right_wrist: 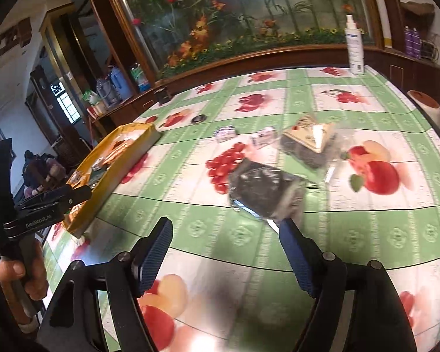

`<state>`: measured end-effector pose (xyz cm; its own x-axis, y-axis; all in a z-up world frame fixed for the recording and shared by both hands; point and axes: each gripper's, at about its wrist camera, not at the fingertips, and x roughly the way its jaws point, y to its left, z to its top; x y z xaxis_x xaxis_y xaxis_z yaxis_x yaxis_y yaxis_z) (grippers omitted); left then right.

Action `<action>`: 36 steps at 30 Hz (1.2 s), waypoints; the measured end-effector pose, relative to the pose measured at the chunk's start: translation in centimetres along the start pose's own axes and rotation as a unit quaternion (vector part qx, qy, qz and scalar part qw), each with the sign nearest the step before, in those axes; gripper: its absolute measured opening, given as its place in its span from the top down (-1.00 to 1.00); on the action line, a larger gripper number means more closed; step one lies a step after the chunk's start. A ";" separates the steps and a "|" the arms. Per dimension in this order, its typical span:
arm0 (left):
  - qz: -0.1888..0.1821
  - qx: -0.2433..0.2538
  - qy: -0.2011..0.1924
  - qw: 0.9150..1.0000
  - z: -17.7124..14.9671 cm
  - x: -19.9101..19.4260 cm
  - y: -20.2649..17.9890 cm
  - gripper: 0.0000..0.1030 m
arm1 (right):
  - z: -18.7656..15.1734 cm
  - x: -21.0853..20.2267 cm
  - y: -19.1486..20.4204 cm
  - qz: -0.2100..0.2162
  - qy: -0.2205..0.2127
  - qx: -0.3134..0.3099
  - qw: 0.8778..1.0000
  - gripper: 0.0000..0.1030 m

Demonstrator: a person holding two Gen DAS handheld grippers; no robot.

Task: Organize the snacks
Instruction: 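Grasp the silver foil bag with right tool while left tool grasps a white-blue candy pack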

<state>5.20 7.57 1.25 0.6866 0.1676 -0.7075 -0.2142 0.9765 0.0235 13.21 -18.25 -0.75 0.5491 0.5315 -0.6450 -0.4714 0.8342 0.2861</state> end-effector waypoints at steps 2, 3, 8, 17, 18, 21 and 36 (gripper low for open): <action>-0.010 0.008 0.005 1.000 0.2 0.3 -1.0 -0.50 | 0.3 0.2 -0.6 -0.005 0.004 0.001 1.000 -0.52; -0.014 0.012 0.007 1.000 0.3 0.4 -1.5 -0.50 | 0.5 0.3 -0.7 -0.007 0.006 -0.001 1.000 -0.53; -0.031 0.035 0.015 0.999 1.5 1.6 -3.5 -0.50 | 1.6 1.7 -0.4 -0.001 0.010 -0.040 0.999 -0.61; -0.064 0.085 0.039 0.994 5.8 7.1 -7.1 -0.50 | 3.7 5.5 -0.2 -0.007 0.039 -0.118 0.992 -0.68; -0.071 0.088 0.043 0.993 6.4 7.8 -7.4 -0.50 | 3.9 5.9 -0.4 -0.010 0.045 -0.121 0.992 -0.69; -0.089 0.103 0.058 0.989 7.8 9.9 -8.5 -0.50 | 4.3 6.7 -0.9 -0.019 0.056 -0.133 0.989 -0.69; -0.112 0.091 0.072 0.987 10.4 15.5 -10.9 0.18 | 4.7 7.9 -2.1 0.016 0.089 -0.116 0.989 -0.70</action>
<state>25.37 0.88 -2.63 0.5939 -0.0632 -0.8020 0.0684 0.9973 -0.0279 21.80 -15.15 -3.15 0.4097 0.5059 -0.7591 -0.6444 0.7495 0.1518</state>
